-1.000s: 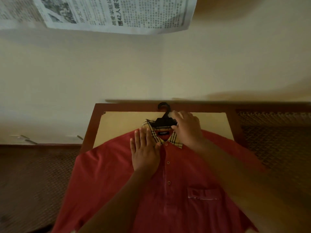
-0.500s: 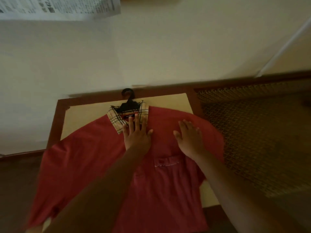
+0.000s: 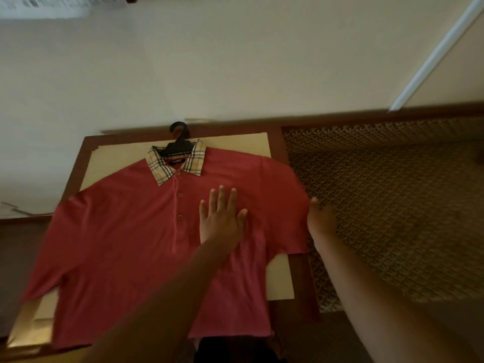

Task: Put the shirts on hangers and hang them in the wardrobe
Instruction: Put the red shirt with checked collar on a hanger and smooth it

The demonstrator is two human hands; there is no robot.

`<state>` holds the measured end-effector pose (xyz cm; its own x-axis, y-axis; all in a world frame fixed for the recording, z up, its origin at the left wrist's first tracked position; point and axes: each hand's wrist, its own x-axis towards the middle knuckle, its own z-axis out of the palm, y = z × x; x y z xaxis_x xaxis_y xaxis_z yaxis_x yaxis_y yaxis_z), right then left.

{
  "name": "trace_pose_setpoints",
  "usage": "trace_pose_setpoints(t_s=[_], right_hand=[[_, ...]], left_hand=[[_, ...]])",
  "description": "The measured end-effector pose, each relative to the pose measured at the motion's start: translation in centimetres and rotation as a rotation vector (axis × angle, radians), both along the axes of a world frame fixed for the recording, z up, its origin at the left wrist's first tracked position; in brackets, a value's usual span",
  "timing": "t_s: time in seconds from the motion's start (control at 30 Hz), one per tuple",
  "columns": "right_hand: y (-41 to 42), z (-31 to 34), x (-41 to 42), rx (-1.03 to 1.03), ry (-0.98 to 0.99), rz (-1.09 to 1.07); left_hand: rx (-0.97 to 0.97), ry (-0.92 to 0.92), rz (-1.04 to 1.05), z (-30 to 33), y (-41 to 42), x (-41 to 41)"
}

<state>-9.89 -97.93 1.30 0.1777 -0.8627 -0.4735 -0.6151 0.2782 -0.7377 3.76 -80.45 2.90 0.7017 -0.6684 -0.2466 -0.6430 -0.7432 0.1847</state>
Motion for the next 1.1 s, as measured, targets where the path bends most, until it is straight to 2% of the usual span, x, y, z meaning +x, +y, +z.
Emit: trace_pose_setpoints(t_s=[0.07,0.13,0.23,0.33,0.5,0.57,0.67,0.73,0.8,0.83,0.93,0.97,1.03,1.1], right_hand=[[0.3,0.5,-1.3,0.446,-0.132,-0.045],[0.3,1.3,-1.8,0.614,-0.263,-0.014],[-0.4,2.7,-1.9,0.547,-0.38,0.007],[-1.3,3.6,-2.6,0.442,-0.476,-0.063],[-2.2,4.3,-3.7,0.505,-0.667,-0.228],[-2.4,4.8,-3.9,0.574,-0.604,-0.249],[-2.3,5.3,-4.7,0.706,-0.393,-0.182],[-2.4,5.5,-5.2,0.687,-0.355,-0.115],[-2.9,5.9,-5.3,0.555,-0.349,-0.052],[-3.5,6.0,-5.3,0.408,-0.304,-0.009],[-5.5,7.0,-5.2,-0.249,0.109,0.132],[-5.4,7.6,-5.1,-0.407,0.199,0.161],[-2.8,8.3,-4.7,-0.635,0.181,0.276],[2.7,7.0,-4.4,-0.785,0.045,0.508]], left_hand=[[0.002,0.005,-0.024,-0.2,0.2,-3.4],[0.02,0.003,0.0,-0.8,0.2,-5.5],[0.04,0.0,0.032,-1.3,0.2,-6.1],[0.051,-0.013,0.016,-1.2,0.3,-6.0],[0.071,0.001,0.012,-0.8,0.1,-6.1],[0.086,0.01,0.001,-0.6,0.1,-5.8],[0.118,0.056,-0.011,-0.2,-0.1,-5.2],[0.133,0.096,-0.013,0.2,-0.3,-4.8],[0.132,0.13,-0.024,0.6,-0.5,-4.3],[0.117,0.153,-0.032,0.9,-0.4,-4.0],[-0.066,0.222,-0.025,1.7,0.5,-3.0],[-0.153,0.213,0.003,1.9,1.3,-3.1],[-0.232,0.133,0.082,2.0,3.5,-4.4],[-0.181,0.05,0.156,1.7,6.1,-6.8]])
